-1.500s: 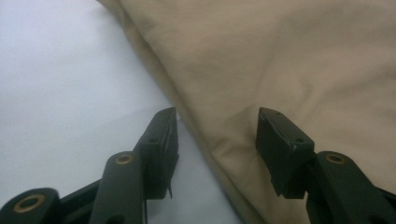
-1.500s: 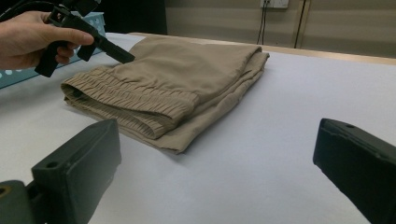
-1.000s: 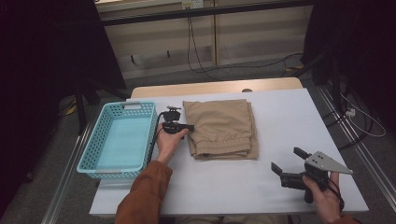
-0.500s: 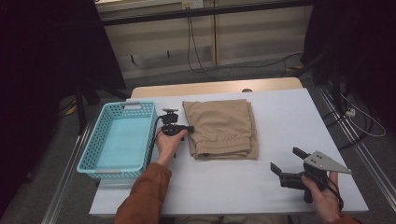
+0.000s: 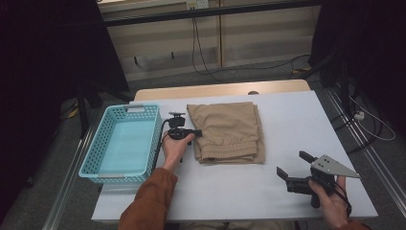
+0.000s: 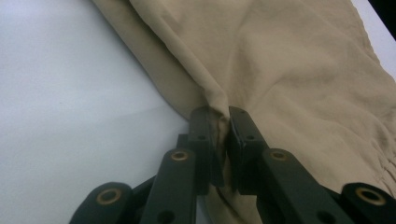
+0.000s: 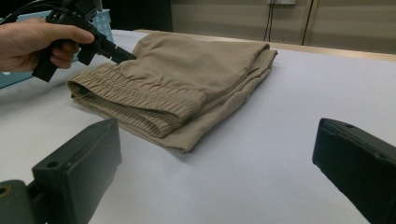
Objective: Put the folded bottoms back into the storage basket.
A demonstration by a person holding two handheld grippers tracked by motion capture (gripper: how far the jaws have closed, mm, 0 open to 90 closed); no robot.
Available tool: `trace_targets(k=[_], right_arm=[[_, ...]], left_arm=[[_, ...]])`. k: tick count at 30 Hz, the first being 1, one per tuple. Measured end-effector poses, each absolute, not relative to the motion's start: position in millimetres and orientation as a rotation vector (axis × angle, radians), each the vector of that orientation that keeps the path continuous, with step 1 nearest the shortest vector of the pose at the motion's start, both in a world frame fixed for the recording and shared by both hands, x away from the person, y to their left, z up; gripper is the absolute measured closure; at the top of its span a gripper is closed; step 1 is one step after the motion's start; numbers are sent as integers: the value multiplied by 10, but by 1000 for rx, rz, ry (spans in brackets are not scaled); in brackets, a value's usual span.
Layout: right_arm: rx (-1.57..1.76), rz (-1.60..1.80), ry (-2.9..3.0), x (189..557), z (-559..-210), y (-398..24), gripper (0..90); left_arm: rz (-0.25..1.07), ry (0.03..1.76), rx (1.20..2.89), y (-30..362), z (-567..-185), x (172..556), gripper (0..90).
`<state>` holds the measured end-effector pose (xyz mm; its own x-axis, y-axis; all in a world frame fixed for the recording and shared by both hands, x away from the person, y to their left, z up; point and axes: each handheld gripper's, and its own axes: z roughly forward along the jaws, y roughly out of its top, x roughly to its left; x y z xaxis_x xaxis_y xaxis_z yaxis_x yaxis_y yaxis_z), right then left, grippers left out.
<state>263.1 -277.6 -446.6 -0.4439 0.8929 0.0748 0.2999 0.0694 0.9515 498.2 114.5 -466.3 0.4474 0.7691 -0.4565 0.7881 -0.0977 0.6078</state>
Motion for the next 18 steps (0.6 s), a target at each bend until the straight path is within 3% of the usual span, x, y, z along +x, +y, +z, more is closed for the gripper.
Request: trace_targets(k=[4,18], right_arm=[[1182,1385,1800,2623,-4463,-2775,13],[1180,1389,1799,2613,-4460,-2783,13]], left_arm=[[-13,1326,1850,1144,-4655,4973,869],[35,1256,1792,1194,-4408,4951,879]])
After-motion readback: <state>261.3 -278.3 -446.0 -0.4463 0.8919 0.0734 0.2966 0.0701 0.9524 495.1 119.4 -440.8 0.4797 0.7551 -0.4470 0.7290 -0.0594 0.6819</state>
